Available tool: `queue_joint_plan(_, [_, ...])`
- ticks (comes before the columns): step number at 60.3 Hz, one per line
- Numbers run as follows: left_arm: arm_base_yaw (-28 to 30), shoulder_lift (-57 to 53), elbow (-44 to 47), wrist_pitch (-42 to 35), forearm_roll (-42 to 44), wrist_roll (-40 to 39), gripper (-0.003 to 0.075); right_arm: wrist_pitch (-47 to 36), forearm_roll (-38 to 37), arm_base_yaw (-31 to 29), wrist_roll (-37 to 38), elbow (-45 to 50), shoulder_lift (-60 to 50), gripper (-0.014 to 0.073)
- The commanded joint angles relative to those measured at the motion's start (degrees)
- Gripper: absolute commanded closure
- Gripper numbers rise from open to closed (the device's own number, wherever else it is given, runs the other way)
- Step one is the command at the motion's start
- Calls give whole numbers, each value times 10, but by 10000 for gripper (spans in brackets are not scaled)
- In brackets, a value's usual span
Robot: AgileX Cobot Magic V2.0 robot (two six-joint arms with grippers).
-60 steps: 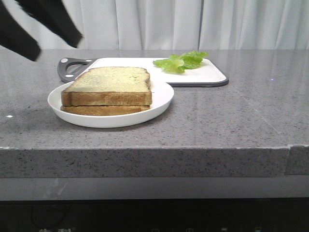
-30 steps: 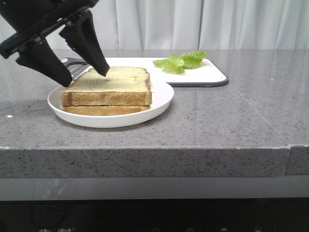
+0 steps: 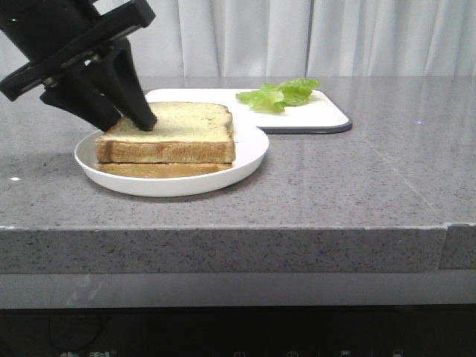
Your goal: Left arm grabs bread, right arm adds lettuce
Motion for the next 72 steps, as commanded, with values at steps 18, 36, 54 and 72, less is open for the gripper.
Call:
queue_joint_plan(18, [-4, -37, -21, -11, -17, 1, 741, -36, 22, -4, -5, -17, 12, 263])
queue_joint_plan(36, [-4, -144, -23, -11, 9, 1, 741, -23, 135, 1, -84, -64, 106, 256])
queue_joint_plan(54, [24, -308, 77, -29, 23, -1, 741, -29, 263, 1, -183, -134, 252, 113])
queue_joint_plan(72, [62, -459, 153, -27, 55, -1, 741, -35, 416, 1, -291, -239, 432, 113])
